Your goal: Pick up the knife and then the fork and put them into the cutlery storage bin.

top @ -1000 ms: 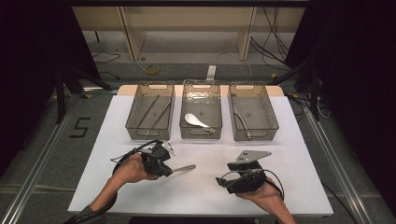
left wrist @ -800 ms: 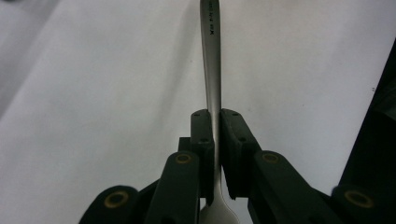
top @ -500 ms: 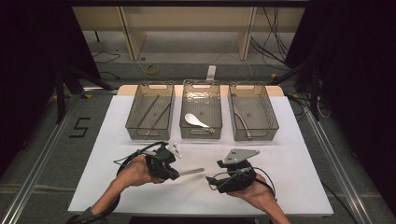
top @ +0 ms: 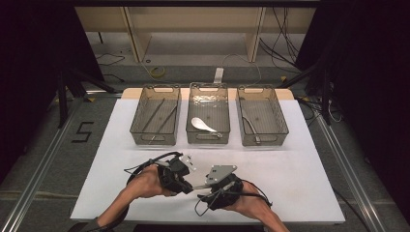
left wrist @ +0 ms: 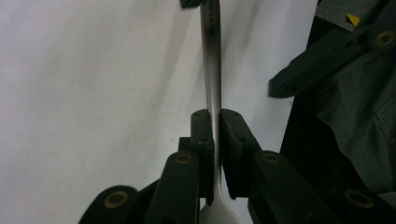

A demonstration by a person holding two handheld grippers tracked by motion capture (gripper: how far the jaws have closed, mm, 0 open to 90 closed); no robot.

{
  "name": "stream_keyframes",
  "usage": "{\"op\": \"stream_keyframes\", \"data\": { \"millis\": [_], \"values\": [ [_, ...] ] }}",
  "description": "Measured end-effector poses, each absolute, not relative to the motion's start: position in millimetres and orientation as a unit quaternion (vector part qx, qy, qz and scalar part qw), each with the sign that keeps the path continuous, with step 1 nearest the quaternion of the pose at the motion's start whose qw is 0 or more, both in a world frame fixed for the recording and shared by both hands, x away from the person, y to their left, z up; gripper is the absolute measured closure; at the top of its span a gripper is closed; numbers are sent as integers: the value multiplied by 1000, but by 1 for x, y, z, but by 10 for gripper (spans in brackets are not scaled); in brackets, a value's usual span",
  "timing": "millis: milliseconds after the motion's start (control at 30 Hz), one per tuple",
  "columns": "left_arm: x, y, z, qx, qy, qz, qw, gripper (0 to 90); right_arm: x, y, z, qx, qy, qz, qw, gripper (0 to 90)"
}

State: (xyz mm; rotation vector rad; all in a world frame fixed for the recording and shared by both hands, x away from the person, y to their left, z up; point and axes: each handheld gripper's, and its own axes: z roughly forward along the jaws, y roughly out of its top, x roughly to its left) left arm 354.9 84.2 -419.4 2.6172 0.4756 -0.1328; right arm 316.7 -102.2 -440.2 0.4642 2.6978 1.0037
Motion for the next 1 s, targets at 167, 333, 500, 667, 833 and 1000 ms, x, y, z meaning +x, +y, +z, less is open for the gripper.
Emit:
{"op": "stream_keyframes", "data": {
  "millis": [167,333,500,667,833,1000],
  "values": [
    [353,82,-418,956,167,-53,236,835,314,-96,-444,155,924,328,117,419],
    [352,80,-418,956,165,-59,237,835,312,-93,-448,135,931,312,131,519],
    [350,79,-419,955,163,-67,237,835,312,-92,-450,105,934,310,144,628],
    [349,77,-420,955,160,-76,236,834,309,-89,-452,82,940,298,147,743],
    [348,75,-424,960,142,-90,224,832,305,-85,-453,32,947,281,154,823],
    [348,74,-426,960,137,-90,227,823,305,-81,-455,-33,948,276,152,876]
  ]
}}
